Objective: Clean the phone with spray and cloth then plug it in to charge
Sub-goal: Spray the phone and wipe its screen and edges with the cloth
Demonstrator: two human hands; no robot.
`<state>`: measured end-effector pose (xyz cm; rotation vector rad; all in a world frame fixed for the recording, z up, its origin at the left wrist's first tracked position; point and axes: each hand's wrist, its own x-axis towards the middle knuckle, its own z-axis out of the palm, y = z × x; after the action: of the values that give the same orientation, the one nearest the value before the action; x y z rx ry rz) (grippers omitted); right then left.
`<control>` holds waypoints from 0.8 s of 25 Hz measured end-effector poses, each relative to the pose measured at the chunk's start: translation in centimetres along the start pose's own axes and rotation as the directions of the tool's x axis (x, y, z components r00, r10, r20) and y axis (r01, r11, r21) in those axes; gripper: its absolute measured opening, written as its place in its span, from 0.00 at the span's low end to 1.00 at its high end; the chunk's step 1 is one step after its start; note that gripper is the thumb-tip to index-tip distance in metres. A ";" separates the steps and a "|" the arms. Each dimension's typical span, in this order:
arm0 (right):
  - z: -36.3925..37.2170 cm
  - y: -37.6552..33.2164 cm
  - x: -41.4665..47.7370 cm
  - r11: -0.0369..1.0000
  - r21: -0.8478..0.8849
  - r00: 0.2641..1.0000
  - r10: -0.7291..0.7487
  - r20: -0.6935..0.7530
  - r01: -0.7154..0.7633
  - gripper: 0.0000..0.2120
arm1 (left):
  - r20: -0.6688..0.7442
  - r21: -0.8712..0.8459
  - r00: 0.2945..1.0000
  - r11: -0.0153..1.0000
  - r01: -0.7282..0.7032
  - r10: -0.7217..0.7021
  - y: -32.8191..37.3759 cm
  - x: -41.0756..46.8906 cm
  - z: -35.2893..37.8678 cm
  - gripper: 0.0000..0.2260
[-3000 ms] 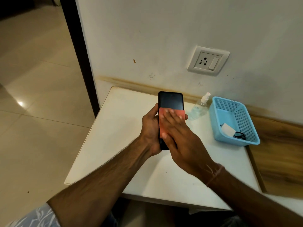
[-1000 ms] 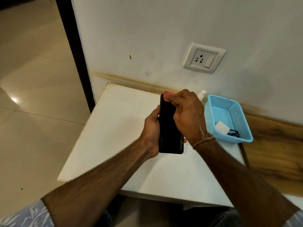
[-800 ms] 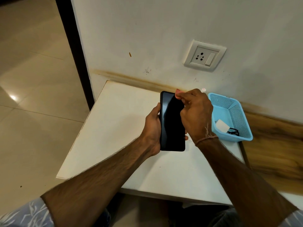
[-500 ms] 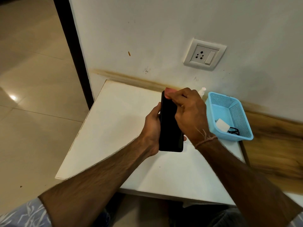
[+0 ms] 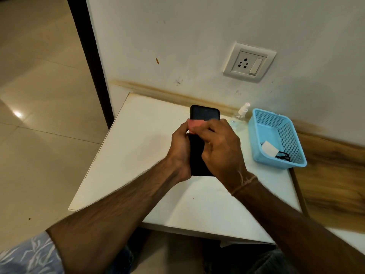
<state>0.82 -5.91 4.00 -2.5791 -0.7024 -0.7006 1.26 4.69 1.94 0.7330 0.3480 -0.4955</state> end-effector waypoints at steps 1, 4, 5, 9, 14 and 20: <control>-0.2 0.0 -1.1 0.999 -0.005 0.999 -0.040 0.013 0.040 0.15 | 0.002 -0.007 1.000 1.000 0.001 -0.001 0.2 0.1 -0.2 0.26; -1.2 0.5 -2.9 0.987 -0.008 0.985 -0.163 0.053 0.163 0.15 | -0.013 -0.033 1.000 0.999 -0.010 0.009 0.5 0.2 -0.4 0.30; -1.3 0.9 -2.4 0.984 -0.007 0.982 -0.178 0.064 0.179 0.15 | -0.009 -0.022 1.000 1.000 -0.011 0.010 0.5 0.3 -0.5 0.30; -0.9 2.6 2.9 0.998 -0.052 1.000 -0.021 0.002 0.022 0.15 | 0.050 -0.011 0.998 1.000 -0.024 0.025 0.0 0.3 0.2 0.26; -0.7 2.1 3.3 0.999 -0.023 0.998 0.049 -0.034 -0.050 0.13 | 0.064 0.020 0.998 0.999 -0.030 0.029 -0.5 0.3 0.4 0.27; -1.6 0.0 -4.5 0.983 0.008 0.977 -0.182 0.110 0.183 0.16 | 0.095 -0.023 0.995 1.000 0.008 -0.006 0.4 0.0 -0.3 0.33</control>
<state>-3.14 -8.33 2.75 -2.5936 -0.9844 -0.6159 1.47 5.20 1.92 0.6834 0.2672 -0.5304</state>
